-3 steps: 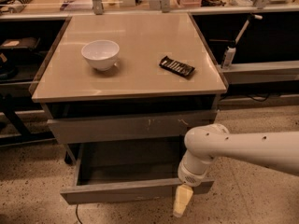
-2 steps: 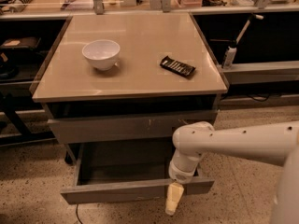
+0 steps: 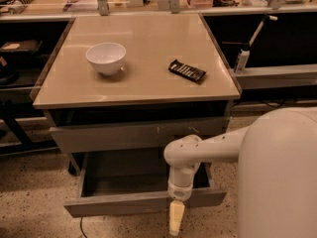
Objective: Open middle drawer
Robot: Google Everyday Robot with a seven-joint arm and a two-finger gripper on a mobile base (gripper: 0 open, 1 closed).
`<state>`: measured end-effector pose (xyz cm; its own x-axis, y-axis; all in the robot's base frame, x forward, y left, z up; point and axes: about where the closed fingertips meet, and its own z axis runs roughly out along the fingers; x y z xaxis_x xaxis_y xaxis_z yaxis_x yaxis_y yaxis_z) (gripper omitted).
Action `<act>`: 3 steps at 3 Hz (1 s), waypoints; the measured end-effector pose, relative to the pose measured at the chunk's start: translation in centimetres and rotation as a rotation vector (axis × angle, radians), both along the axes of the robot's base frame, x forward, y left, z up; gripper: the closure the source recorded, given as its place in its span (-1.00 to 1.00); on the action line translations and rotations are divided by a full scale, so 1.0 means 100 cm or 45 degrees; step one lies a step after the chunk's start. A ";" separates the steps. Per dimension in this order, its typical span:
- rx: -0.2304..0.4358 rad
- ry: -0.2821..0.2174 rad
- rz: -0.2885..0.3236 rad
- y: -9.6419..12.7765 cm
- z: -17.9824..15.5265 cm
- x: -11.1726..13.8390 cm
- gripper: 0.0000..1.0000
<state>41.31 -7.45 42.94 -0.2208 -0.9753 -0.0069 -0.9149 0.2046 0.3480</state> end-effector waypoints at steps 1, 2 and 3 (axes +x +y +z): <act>-0.042 0.074 0.027 -0.003 -0.017 -0.013 -1.00; -0.047 0.110 0.028 -0.006 -0.019 -0.025 -1.00; -0.041 0.135 0.025 -0.017 -0.003 -0.055 -1.00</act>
Offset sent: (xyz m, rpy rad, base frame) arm -0.0694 -0.0288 -0.0201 -0.0472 0.1704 0.0147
